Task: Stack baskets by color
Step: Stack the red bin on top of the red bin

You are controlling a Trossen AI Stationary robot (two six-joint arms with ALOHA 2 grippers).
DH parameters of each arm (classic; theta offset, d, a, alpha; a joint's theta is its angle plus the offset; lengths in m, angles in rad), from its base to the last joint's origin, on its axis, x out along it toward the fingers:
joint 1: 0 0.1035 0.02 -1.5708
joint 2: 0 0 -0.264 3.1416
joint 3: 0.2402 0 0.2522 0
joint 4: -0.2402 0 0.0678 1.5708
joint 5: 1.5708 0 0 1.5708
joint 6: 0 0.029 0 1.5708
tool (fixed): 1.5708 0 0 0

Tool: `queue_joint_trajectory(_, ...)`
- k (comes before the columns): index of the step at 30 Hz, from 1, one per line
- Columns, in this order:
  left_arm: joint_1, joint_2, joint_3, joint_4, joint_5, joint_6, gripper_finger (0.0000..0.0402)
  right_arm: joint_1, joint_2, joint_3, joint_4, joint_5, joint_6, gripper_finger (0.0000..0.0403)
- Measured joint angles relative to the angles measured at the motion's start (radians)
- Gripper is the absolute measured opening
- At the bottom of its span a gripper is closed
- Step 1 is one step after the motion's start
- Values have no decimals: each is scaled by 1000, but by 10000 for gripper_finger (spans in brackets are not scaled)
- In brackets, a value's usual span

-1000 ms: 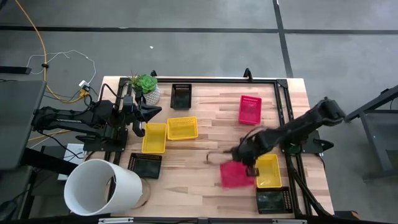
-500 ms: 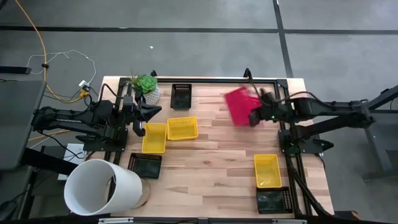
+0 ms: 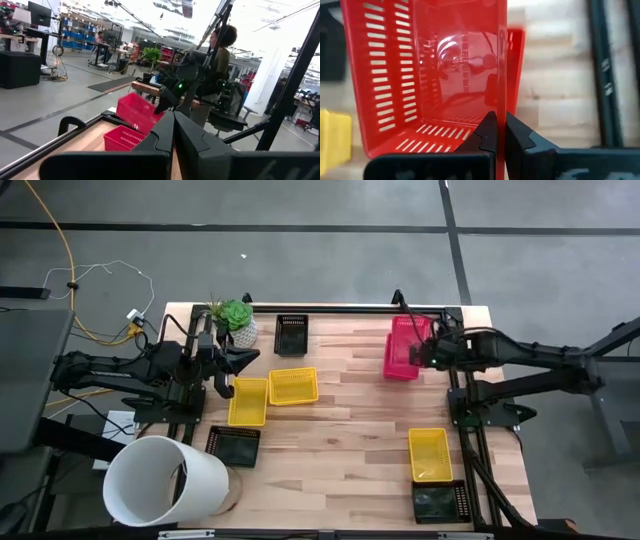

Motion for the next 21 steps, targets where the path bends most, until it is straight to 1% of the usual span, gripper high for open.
queue_joint_trajectory(4, 0, 0, 0, -2, -1, 0, 0, -53, -32, -138, 193, -75, -13, 0)
queue_joint_trajectory(7, 0, 0, 0, -2, -2, 0, 0, -88, -50, -213, 271, -87, -16, 0)
queue_joint_trajectory(10, 0, 0, 0, -2, -2, 0, 0, -115, -58, -245, 280, -84, -12, 0)
queue_joint_trajectory(15, 0, 0, 0, -2, -2, 0, 0, -153, -58, -250, 283, -84, -50, 0)
queue_joint_trajectory(21, 0, 0, 0, -2, -21, 0, 0, -186, -53, -250, 280, -145, -84, 0)
